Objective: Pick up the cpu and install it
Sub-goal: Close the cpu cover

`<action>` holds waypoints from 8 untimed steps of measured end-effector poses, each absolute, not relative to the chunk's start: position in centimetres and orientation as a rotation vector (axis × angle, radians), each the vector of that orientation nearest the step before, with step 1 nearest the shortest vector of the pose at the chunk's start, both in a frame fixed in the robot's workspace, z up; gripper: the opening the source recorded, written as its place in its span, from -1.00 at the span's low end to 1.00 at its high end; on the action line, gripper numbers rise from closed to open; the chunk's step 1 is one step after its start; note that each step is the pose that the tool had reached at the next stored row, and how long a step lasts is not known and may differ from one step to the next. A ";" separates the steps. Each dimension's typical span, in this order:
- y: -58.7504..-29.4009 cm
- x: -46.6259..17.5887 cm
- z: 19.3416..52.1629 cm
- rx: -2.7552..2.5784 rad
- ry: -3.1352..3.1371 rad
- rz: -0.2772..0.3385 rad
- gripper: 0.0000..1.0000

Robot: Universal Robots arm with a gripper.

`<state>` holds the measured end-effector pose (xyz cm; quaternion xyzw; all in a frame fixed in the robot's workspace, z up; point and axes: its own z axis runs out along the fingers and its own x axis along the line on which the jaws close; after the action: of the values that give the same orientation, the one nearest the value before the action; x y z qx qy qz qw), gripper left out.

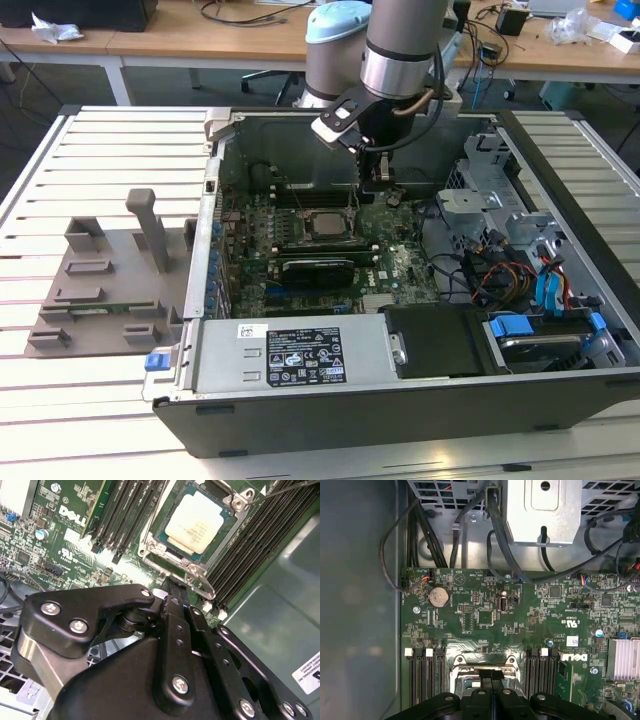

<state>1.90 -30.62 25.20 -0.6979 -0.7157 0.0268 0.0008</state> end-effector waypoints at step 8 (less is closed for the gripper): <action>-30.6 1.0 25.2 -2.191 -2.247 0.084 -0.79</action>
<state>0.97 -30.62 25.16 -0.6978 -0.7157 0.0268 0.0008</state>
